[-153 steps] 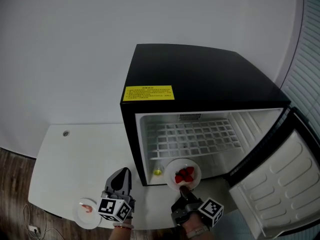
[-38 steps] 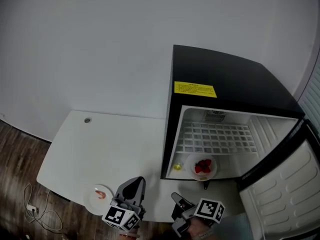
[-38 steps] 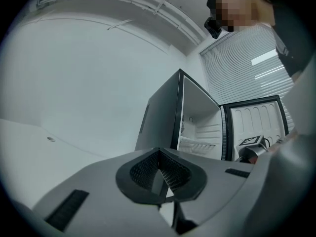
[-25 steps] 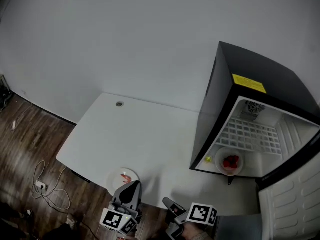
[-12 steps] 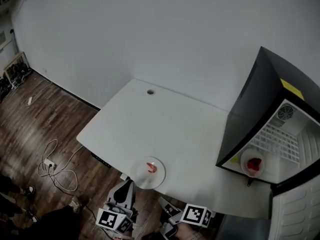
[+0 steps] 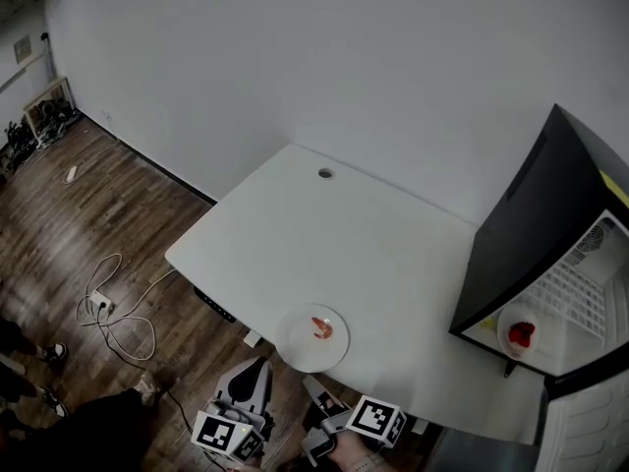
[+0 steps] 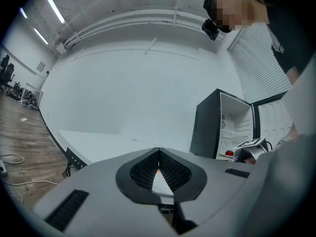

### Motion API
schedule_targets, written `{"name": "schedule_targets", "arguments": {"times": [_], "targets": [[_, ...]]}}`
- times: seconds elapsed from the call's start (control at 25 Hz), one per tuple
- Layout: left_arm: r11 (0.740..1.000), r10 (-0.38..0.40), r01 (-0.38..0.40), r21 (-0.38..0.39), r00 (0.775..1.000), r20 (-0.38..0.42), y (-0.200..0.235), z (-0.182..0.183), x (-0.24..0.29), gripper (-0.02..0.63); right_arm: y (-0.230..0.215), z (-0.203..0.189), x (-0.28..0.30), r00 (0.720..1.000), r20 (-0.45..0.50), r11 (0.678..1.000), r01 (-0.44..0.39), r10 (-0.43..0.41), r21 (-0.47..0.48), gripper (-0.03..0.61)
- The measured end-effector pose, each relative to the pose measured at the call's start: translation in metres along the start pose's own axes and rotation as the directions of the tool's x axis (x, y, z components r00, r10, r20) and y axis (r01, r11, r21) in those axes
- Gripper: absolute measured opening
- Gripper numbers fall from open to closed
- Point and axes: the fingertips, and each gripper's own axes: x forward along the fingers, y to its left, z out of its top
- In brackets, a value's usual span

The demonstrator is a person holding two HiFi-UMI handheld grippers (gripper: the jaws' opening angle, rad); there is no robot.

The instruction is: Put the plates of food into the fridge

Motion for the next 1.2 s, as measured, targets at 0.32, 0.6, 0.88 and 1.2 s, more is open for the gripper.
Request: {"name": "schedule_targets", "arguments": {"times": [0.32,0.6,0.88,1.2], "targets": [[1.0,0.017,-0.017,-0.002,1.0,-0.02,0.012,-0.014,-0.002,0.006,-0.011,0.005,0.023,0.998,0.06,0.997,-0.006,0.001,0.075,0.121],[1.0,0.017,-0.017,-0.005,0.999,-0.046,0.015,-0.026,0.0,0.006,-0.015,0.014,0.034,0.995,0.1,0.992,-0.033,0.021,0.121,0.121],[1.0,0.015,-0.016,-0.015,0.998,-0.059,0.014,-0.03,-0.004,0.006,-0.021,0.013,0.04,0.992,0.125,0.978,-0.037,0.011,0.207,0.121],[1.0,0.013,-0.013,-0.007,0.998,-0.063,0.018,-0.035,-0.007,0.006,-0.023,0.016,0.041,0.988,0.151,0.973,-0.066,0.033,0.22,0.12]]}}
